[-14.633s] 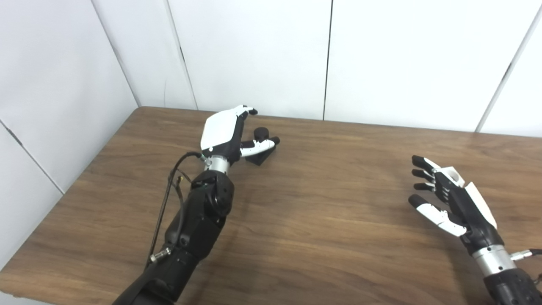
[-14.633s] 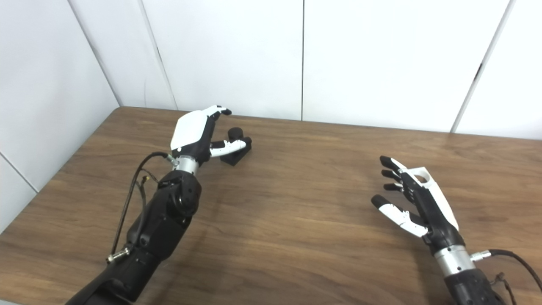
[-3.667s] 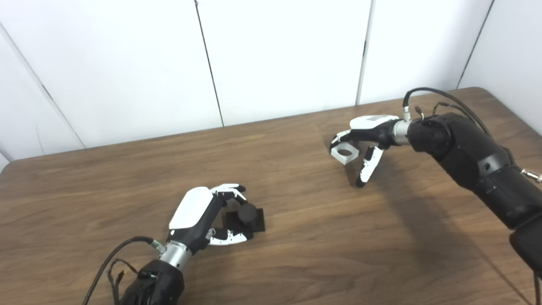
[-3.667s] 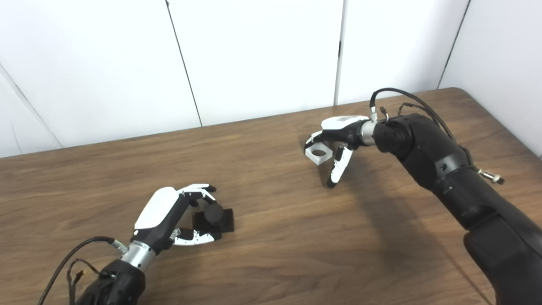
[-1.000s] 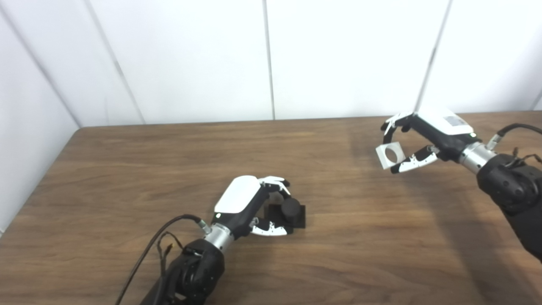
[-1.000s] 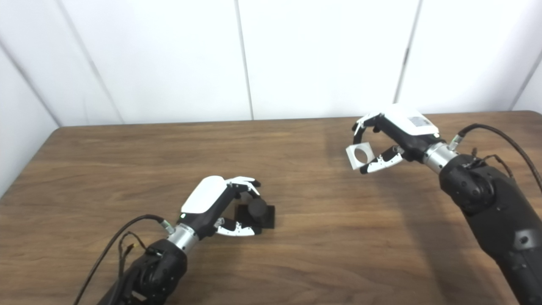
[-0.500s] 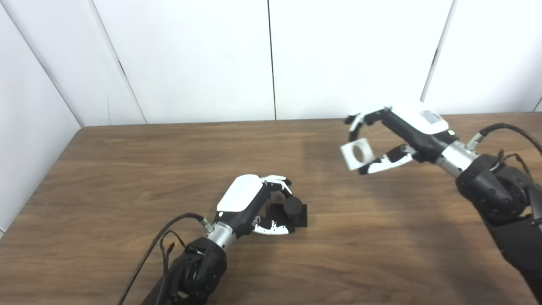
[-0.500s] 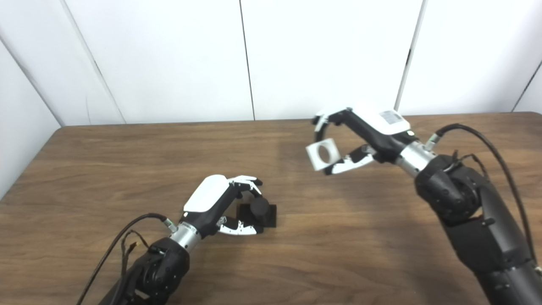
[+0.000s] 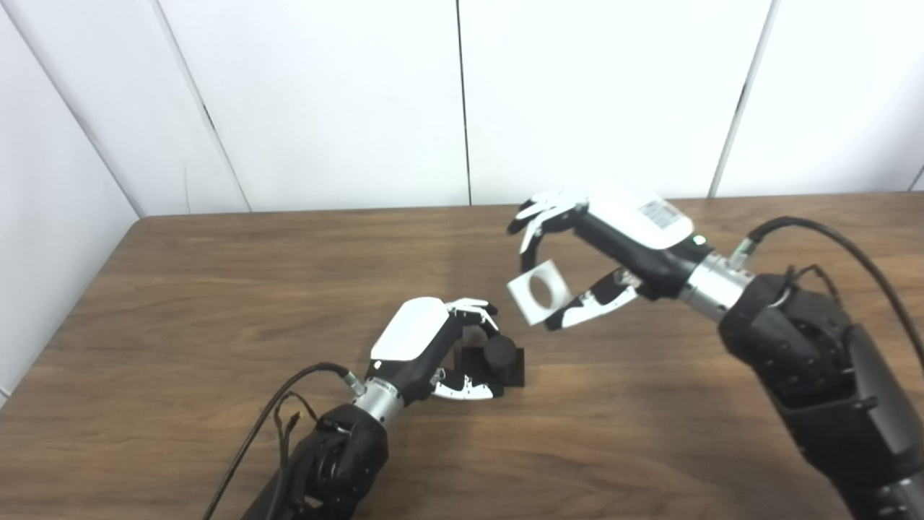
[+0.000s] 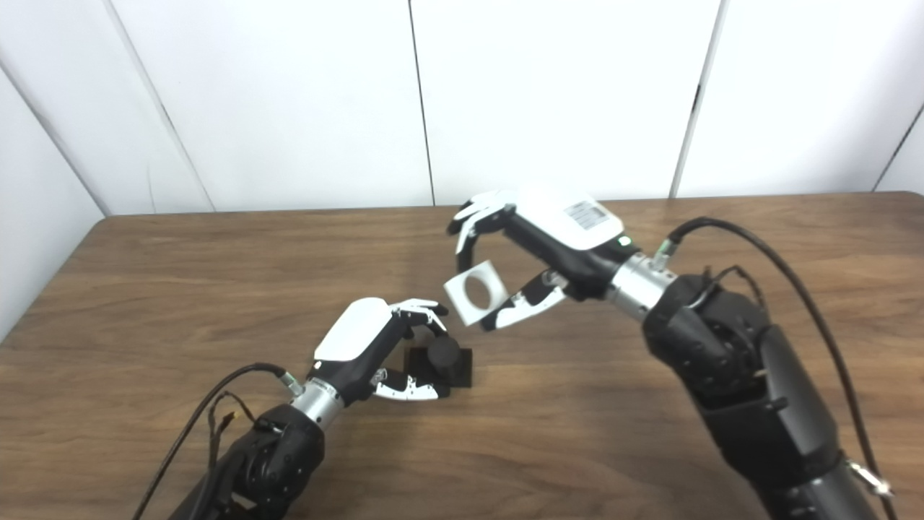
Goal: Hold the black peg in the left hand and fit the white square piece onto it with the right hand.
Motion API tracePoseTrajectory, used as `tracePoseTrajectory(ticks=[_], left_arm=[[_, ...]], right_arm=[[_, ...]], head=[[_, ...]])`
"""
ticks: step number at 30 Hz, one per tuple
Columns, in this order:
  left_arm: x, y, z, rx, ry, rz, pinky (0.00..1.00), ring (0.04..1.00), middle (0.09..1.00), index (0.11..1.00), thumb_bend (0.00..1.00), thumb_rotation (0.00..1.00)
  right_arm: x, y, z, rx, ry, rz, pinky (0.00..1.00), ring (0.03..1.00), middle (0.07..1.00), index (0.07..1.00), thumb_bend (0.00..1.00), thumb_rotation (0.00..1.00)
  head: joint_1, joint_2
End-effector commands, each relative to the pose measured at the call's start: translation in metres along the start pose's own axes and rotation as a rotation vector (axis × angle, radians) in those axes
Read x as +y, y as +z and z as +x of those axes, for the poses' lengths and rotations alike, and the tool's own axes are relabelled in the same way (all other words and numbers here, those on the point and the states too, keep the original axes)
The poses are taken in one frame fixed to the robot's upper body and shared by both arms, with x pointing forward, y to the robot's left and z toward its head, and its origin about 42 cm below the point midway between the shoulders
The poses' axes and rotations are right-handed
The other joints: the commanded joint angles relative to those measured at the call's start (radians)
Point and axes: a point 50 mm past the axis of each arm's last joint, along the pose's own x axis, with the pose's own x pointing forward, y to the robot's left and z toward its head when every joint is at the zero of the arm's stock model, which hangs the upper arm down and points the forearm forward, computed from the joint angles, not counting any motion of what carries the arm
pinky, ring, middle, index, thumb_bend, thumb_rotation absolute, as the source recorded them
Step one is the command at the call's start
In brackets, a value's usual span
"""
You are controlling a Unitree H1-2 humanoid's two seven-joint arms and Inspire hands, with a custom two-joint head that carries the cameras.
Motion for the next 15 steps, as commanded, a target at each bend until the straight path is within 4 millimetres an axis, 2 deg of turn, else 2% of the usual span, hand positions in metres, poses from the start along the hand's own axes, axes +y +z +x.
tracePoseTrajectory(ticks=[1,6,15], left_arm=[[-0.035,-0.010,-0.011,0.076,-0.186,0.007,0.61,0.751,0.807,0.492,0.51,0.09],[-0.037,-0.009,-0.010,0.076,-0.187,0.005,0.59,0.741,0.804,0.492,0.51,0.09],[-0.039,-0.006,-0.009,0.075,-0.180,0.000,0.60,0.745,0.803,0.491,0.51,0.09]], right_arm=[[-0.021,0.015,0.011,-0.060,-0.036,-0.040,0.68,0.830,0.755,0.479,0.52,0.14],[-0.012,0.020,0.017,-0.063,0.024,-0.036,0.71,0.839,0.762,0.479,0.52,0.14],[0.001,0.016,0.031,-0.069,0.081,-0.048,0.74,0.826,0.765,0.480,0.52,0.14]], head=[[0.001,0.001],[0.003,0.003],[0.011,0.007]])
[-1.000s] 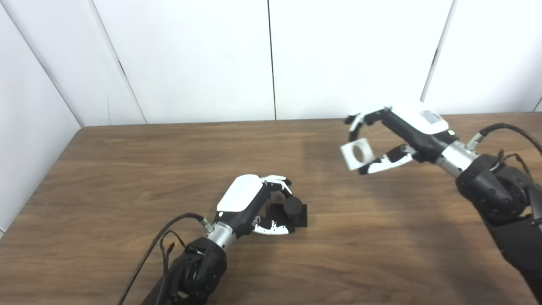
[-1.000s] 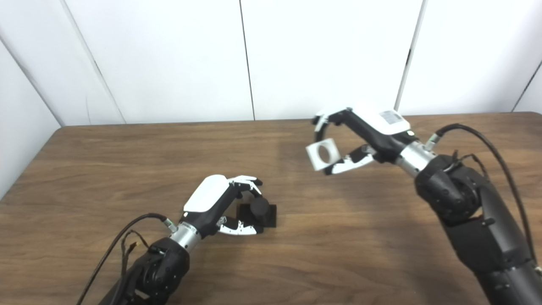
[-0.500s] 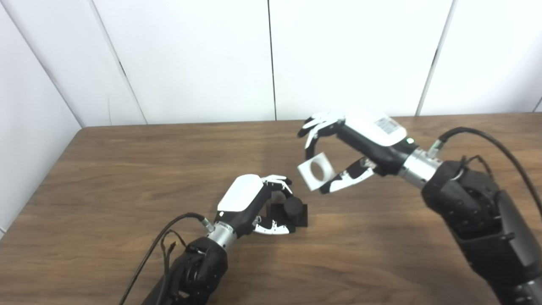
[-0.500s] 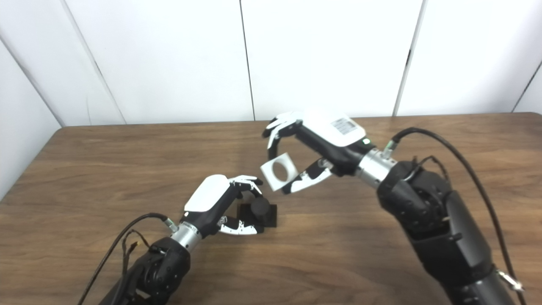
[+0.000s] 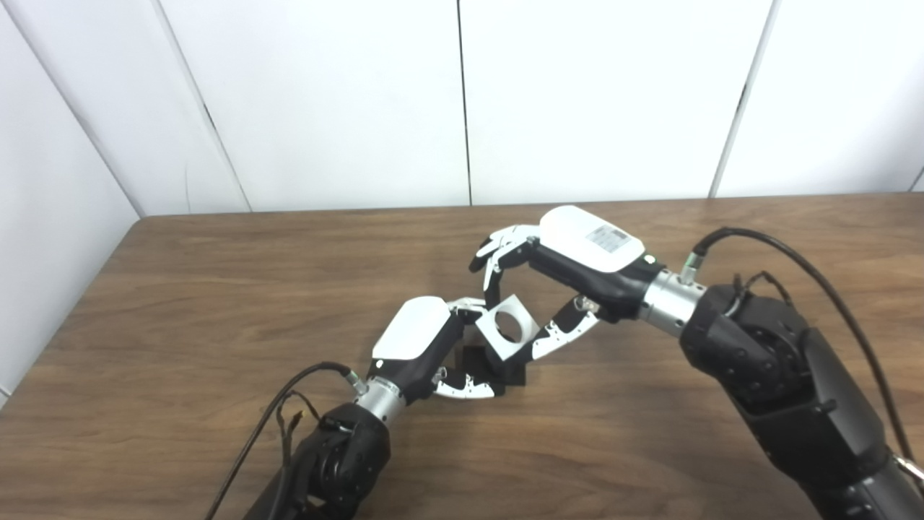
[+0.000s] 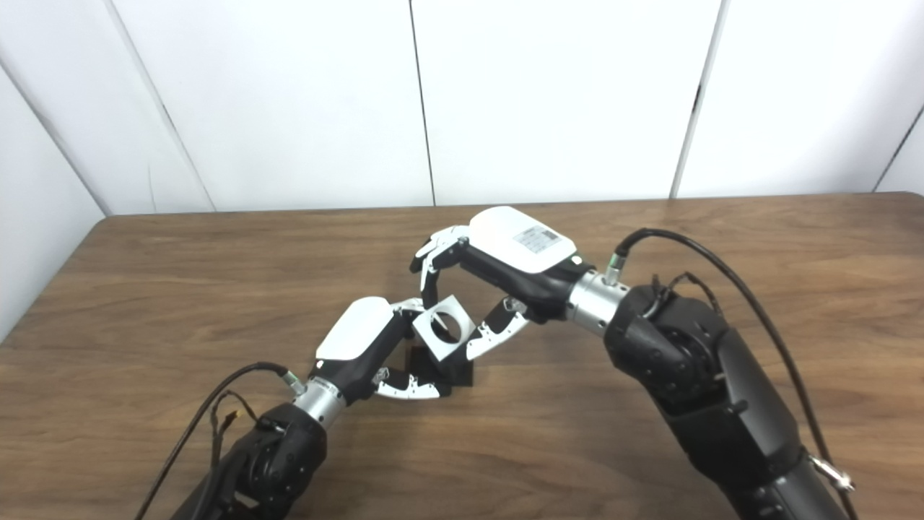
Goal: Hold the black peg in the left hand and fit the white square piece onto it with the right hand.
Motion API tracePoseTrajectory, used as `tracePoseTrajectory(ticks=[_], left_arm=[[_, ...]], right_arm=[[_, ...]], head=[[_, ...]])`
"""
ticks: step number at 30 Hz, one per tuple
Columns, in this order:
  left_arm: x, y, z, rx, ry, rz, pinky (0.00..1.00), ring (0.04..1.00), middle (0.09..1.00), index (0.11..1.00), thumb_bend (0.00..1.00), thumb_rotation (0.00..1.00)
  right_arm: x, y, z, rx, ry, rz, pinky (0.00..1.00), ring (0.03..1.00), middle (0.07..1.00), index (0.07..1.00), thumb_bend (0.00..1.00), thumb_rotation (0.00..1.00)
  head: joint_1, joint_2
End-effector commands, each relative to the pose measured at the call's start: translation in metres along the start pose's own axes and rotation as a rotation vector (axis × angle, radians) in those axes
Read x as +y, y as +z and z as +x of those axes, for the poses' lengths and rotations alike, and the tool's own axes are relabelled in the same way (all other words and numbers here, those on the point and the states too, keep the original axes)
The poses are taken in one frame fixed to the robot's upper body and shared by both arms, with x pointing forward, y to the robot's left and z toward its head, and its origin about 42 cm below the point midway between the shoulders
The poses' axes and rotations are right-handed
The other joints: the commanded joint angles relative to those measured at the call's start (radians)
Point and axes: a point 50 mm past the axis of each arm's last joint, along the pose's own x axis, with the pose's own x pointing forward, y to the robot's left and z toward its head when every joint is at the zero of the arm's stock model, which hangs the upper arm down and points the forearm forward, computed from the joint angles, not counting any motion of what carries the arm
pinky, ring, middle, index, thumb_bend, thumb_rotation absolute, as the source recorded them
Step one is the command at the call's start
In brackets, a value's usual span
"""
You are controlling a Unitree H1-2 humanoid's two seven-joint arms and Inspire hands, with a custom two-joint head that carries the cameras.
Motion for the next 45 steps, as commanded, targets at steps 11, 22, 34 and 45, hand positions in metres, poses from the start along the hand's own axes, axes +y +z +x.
tracePoseTrajectory(ticks=[11,22,34,45], left_arm=[[-0.037,-0.007,-0.012,0.075,-0.173,0.000,0.59,0.737,0.803,0.491,0.51,0.09],[-0.035,-0.007,-0.012,0.068,-0.173,0.012,0.59,0.742,0.803,0.491,0.51,0.09],[-0.035,-0.004,-0.011,0.064,-0.164,-0.003,0.58,0.738,0.801,0.491,0.51,0.09],[-0.036,-0.003,-0.009,0.063,-0.161,-0.007,0.58,0.736,0.803,0.491,0.51,0.09]], right_arm=[[-0.017,-0.006,0.019,-0.035,-0.028,-0.039,0.75,0.825,0.766,0.479,0.52,0.14],[-0.008,-0.016,0.020,-0.019,-0.025,-0.029,0.75,0.818,0.763,0.480,0.52,0.14],[0.005,-0.017,0.020,-0.012,-0.012,-0.009,0.70,0.816,0.761,0.480,0.52,0.14],[0.022,-0.012,0.028,0.006,0.012,0.036,0.74,0.829,0.772,0.481,0.52,0.14]], head=[[0.007,0.001],[0.008,0.001],[0.017,0.006],[0.025,0.010]])
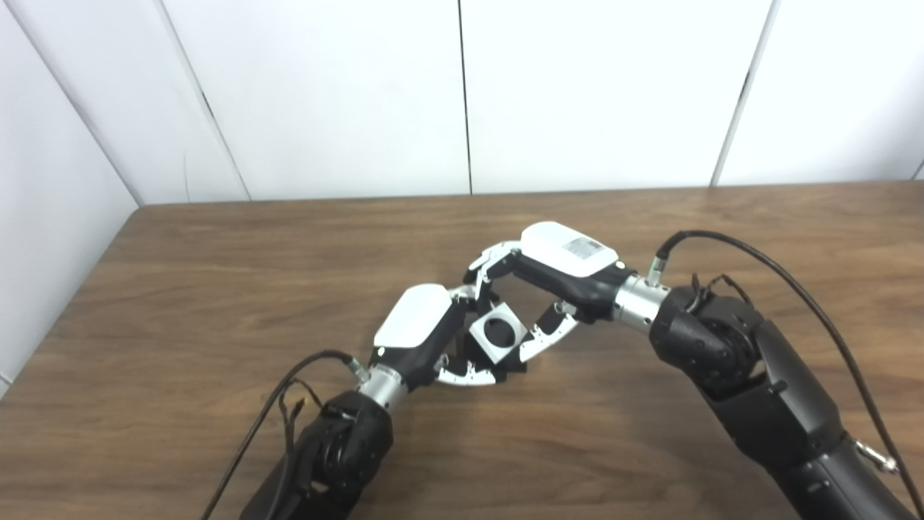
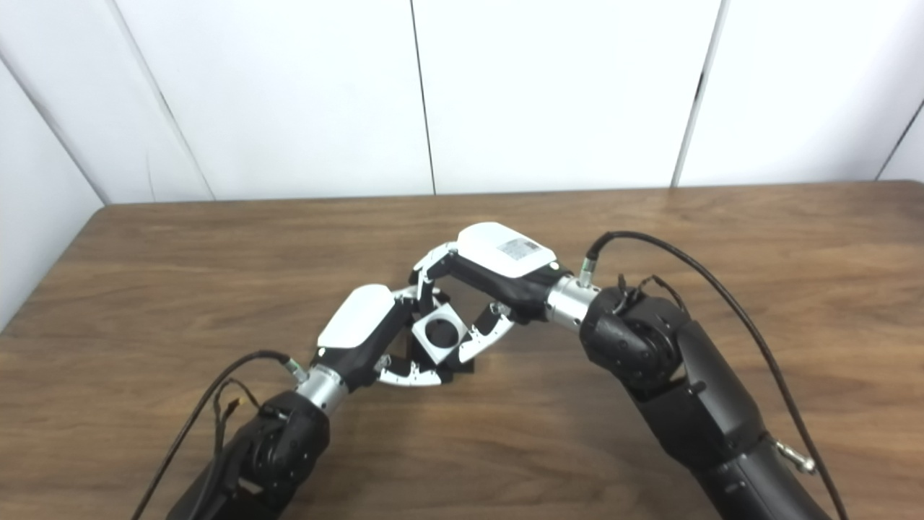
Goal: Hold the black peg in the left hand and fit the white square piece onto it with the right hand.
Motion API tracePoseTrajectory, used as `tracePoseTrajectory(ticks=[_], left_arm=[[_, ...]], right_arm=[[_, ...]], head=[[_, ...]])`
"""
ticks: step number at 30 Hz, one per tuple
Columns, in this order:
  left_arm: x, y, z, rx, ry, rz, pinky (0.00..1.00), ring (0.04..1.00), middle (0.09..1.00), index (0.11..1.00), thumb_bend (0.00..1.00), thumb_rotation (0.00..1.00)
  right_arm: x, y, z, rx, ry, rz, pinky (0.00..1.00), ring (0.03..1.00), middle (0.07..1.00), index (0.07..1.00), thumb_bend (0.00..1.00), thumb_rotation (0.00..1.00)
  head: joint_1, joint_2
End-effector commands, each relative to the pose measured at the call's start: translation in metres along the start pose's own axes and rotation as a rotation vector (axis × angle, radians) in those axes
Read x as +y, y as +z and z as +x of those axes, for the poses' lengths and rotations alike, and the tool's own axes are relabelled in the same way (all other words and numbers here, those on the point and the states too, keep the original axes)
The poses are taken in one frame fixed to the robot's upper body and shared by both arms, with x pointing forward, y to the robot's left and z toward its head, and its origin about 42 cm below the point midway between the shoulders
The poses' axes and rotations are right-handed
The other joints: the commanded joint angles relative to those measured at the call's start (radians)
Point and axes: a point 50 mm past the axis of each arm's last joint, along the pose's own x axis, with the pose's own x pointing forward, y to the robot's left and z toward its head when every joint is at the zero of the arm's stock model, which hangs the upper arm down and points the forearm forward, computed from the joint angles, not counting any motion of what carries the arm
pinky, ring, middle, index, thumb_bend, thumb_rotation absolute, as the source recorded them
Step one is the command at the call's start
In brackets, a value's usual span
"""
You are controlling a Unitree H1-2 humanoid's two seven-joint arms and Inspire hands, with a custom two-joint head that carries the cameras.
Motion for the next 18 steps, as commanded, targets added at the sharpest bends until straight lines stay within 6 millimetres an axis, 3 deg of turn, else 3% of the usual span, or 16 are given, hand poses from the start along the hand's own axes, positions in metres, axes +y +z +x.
tracePoseTrajectory(ticks=[1,18], left_arm=[[-0.0354,-0.0052,-0.0103,0.062,-0.166,-0.009,0.58,0.739,0.804,0.491,0.51,0.09],[-0.0351,-0.0052,-0.0101,0.066,-0.163,-0.007,0.59,0.740,0.801,0.491,0.51,0.09]], right_arm=[[-0.0142,0.0061,0.0087,-0.026,-0.052,-0.019,0.74,0.828,0.771,0.481,0.52,0.14],[-0.0057,0.0010,0.0064,-0.013,-0.035,-0.018,0.72,0.826,0.771,0.481,0.52,0.14]], head=[[0.002,0.001],[0.004,0.004]])
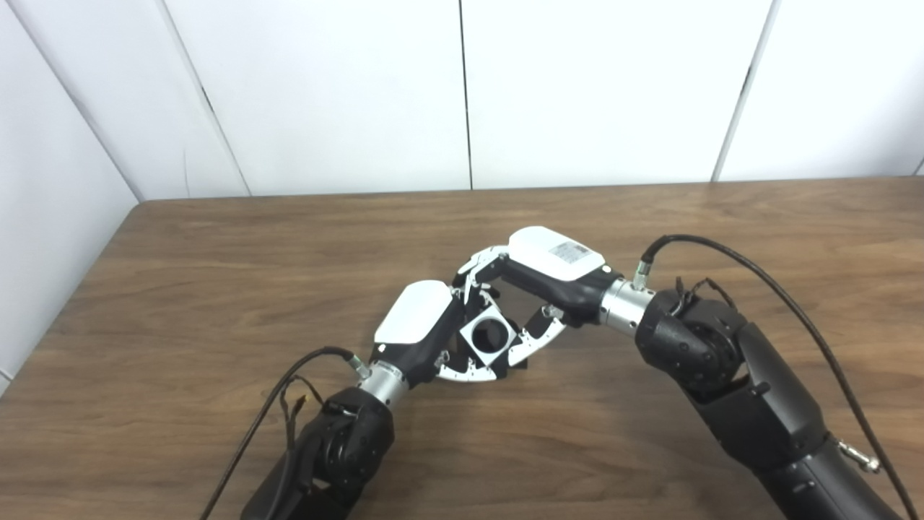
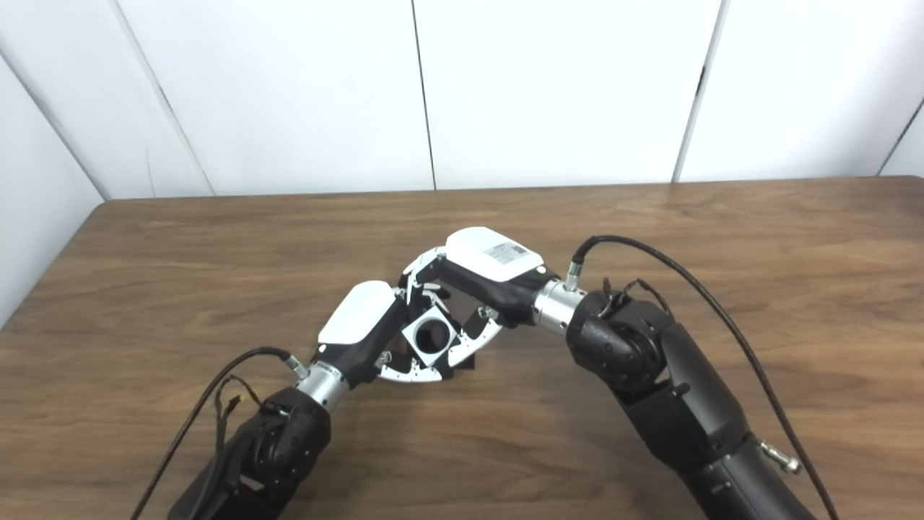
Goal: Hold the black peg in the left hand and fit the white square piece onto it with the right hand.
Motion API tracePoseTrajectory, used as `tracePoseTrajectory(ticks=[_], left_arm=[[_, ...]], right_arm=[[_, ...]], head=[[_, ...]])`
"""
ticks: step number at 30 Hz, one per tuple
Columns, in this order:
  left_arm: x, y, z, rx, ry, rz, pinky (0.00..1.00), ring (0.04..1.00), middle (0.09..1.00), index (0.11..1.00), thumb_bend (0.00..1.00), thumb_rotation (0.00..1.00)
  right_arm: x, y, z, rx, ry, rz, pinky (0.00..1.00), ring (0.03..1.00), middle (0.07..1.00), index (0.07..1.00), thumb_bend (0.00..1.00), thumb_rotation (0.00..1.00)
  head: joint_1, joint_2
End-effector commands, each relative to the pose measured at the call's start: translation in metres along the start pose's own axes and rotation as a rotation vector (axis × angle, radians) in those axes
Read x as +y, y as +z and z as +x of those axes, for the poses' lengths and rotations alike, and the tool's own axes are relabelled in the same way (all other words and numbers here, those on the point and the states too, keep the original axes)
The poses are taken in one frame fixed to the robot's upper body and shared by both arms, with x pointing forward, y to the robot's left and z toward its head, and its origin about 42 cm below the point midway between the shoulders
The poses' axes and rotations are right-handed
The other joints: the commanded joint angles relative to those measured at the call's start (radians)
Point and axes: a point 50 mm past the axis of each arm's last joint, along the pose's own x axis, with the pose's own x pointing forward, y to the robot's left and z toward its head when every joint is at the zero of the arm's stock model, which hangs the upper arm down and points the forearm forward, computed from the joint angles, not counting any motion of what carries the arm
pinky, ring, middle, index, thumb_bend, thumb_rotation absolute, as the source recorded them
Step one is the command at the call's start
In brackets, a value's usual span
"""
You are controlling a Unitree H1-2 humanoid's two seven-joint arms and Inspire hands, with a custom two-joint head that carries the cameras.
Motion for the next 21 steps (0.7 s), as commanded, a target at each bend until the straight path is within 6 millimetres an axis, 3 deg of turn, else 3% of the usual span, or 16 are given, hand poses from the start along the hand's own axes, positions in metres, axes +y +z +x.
tracePoseTrajectory(ticks=[1,21], left_arm=[[-0.034,-0.006,-0.011,0.066,-0.167,-0.004,0.60,0.743,0.802,0.491,0.51,0.09],[-0.029,-0.011,-0.014,0.067,-0.169,-0.006,0.60,0.746,0.799,0.491,0.51,0.09]], right_arm=[[-0.015,-0.001,0.000,-0.010,-0.043,-0.028,0.72,0.828,0.770,0.481,0.52,0.14],[-0.029,-0.016,-0.014,0.031,-0.080,-0.033,0.72,0.820,0.765,0.480,0.52,0.14]], head=[[-0.001,0.001],[-0.017,0.011]])
